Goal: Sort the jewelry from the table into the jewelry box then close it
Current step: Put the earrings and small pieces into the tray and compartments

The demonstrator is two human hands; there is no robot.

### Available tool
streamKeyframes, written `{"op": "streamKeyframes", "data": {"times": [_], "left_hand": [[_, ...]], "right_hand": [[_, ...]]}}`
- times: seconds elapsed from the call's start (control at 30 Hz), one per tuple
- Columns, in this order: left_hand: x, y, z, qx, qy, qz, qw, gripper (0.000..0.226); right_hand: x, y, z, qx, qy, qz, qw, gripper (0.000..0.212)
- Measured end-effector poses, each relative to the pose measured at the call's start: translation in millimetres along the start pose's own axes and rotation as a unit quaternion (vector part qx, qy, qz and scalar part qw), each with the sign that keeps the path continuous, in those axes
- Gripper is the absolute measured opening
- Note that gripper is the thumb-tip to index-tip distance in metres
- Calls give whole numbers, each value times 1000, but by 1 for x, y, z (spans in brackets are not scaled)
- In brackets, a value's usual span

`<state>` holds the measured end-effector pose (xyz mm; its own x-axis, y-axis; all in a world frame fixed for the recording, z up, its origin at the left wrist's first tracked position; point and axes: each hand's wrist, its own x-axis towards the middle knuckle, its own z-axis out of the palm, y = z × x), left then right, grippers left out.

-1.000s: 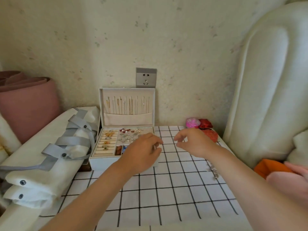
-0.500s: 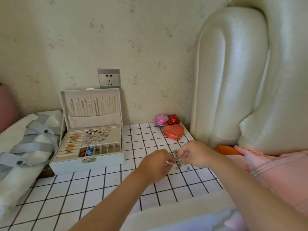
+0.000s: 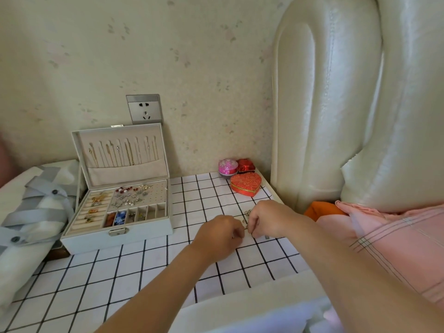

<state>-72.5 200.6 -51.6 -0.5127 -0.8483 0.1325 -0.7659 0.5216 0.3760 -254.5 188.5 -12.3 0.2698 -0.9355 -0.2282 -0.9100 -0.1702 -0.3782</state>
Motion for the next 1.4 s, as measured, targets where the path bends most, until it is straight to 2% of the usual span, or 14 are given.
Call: {"op": "streamKeyframes", "data": {"times": [0.17,0.3,0.4,0.5,0.67,0.8,0.93,1.1,1.27,1.4], "left_hand": [[2,-7,-6,-11,-9,-14,1000,22],[10,-6,-13,-105,48,-23,993,23],[19,2,-22,-205,116,-34,971,21],[28,9,-28,-273,146,-39,950,18],[37,10,-27,-314,153,-42,936,10],[42,7,-21,-298,160,-68,938,5],[43,6,-12,-233,130,-92,959,6],[46,6,-5,-184,111,-115,970,5],[47,-1,0,-139,74,-120,980,3],[45,-6,3,-91,24,-70,993,8]], "right_hand": [[3,-1,-1,36,-7,-7,999,16],[3,-2,-16,168,87,-7,982,12],[3,-1,-27,276,147,19,950,8],[2,1,-30,334,151,21,930,8],[8,6,-26,368,153,16,917,10],[13,14,-24,355,145,19,923,8],[19,30,-13,232,184,27,955,13],[24,47,0,116,141,51,982,25],[27,39,-6,128,122,13,984,21],[28,29,-7,128,64,-8,990,21]]}}
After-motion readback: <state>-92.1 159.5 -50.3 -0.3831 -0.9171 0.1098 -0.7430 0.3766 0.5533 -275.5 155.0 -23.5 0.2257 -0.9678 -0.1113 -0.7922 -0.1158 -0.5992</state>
